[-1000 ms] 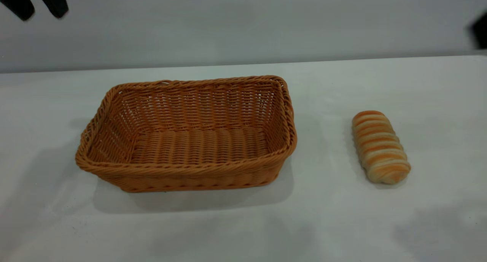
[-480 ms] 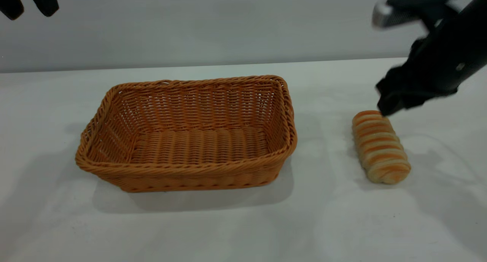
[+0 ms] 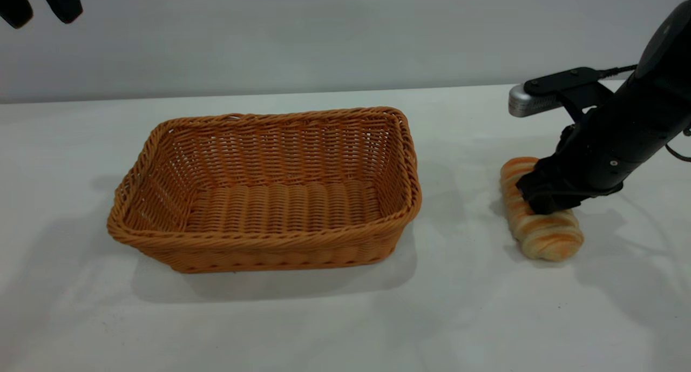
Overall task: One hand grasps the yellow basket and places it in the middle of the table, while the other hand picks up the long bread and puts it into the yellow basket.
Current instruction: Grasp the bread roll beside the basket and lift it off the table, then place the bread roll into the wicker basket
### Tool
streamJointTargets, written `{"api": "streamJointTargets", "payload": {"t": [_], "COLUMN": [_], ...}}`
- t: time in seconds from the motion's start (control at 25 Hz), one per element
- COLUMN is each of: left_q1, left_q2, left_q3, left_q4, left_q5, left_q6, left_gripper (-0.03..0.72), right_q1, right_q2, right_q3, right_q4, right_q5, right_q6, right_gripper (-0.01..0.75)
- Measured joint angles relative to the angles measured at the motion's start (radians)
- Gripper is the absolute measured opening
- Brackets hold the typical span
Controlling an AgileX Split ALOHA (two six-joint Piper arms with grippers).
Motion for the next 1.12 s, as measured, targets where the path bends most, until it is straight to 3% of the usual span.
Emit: {"api": "streamJointTargets", "payload": {"t": [0.16, 0.24, 0.36, 0.48, 0.64, 0.84, 1.12], "left_q1": [0.000, 0.000, 0.000, 0.000, 0.000, 0.000, 0.000], "left_q2": [-0.001, -0.001, -0.001, -0.001, -0.001, -0.001, -0.003], "left_q3": [0.000, 0.000, 0.000, 0.000, 0.000, 0.000, 0.000], "left_q4": [0.000, 0.000, 0.000, 0.000, 0.000, 0.000, 0.000], "left_q5": [0.006, 0.012, 0.011, 0.011, 0.011, 0.011, 0.012], "left_q6": [0.000, 0.008, 0.016, 0.019, 0.019, 0.019, 0.041], "left_gripper": [0.511, 0.511, 0.511, 0.511, 0.511, 0.511, 0.511], "right_q1": [0.000, 0.000, 0.000, 0.021, 0.119, 0.261, 0.300], "right_q2": [-0.019, -0.059, -0.154, -0.223, -0.223, -0.151, -0.079], "right_q3": [0.000, 0.004, -0.012, -0.092, -0.233, -0.368, -0.437], "right_q4": [-0.013, -0.027, -0.034, -0.034, -0.020, 0.001, -0.003], "right_q5": [0.020, 0.045, 0.090, 0.209, 0.361, 0.424, 0.477], "right_q6": [-0.030, -0.043, -0.060, -0.061, -0.062, -0.062, -0.061], "right_gripper": [0.082, 0.032, 0.026, 0.026, 0.026, 0.040, 0.181]}}
